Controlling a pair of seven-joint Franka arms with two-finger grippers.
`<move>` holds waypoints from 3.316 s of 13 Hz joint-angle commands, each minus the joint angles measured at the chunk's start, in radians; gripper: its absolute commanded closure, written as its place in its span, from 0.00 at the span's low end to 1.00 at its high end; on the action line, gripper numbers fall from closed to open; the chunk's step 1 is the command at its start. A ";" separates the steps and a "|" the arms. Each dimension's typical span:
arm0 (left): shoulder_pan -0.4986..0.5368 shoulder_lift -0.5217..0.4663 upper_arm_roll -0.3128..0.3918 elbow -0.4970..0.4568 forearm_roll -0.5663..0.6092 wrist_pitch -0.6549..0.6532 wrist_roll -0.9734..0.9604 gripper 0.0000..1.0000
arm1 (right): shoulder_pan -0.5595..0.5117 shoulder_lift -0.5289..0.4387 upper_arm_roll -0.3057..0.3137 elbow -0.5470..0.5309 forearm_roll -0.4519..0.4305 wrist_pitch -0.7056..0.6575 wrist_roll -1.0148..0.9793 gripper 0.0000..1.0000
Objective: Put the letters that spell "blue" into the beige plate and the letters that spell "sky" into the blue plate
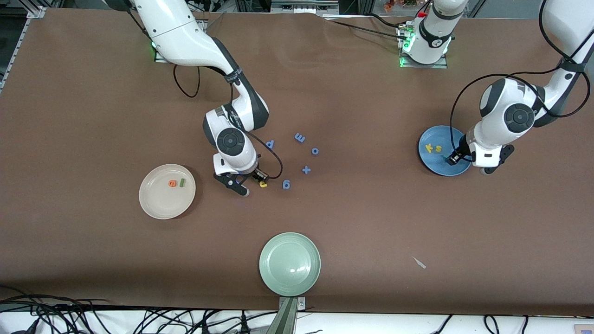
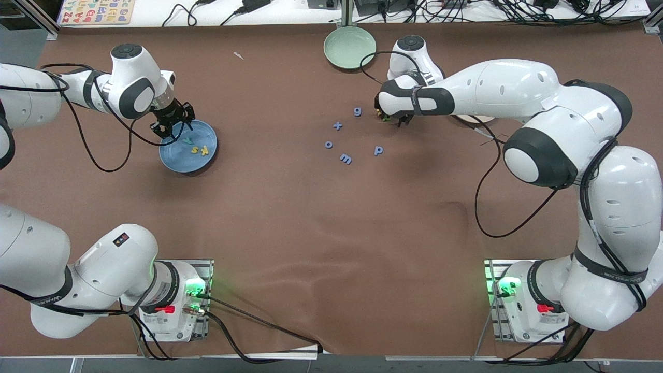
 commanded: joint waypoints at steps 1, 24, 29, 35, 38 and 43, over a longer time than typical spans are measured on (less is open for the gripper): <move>0.013 -0.026 -0.025 0.045 0.018 -0.027 0.009 0.16 | 0.002 0.003 0.001 -0.009 -0.006 0.012 -0.005 0.49; -0.071 -0.106 0.020 0.675 -0.201 -0.627 0.543 0.00 | -0.165 -0.155 -0.197 0.023 0.023 -0.382 -0.693 0.20; -0.243 -0.227 0.215 0.674 -0.393 -0.686 0.747 0.00 | -0.062 -0.039 -0.190 0.157 0.147 -0.324 -0.415 0.20; -0.713 -0.344 0.684 0.674 -0.496 -0.817 0.833 0.00 | -0.001 0.104 -0.138 0.275 0.160 -0.120 -0.023 0.21; -0.884 -0.411 0.906 0.675 -0.588 -0.838 0.836 0.00 | 0.007 0.130 -0.092 0.287 0.158 -0.091 0.186 0.21; -0.889 -0.405 0.868 0.696 -0.530 -0.883 0.870 0.00 | 0.051 0.143 -0.091 0.283 0.160 -0.081 0.295 0.21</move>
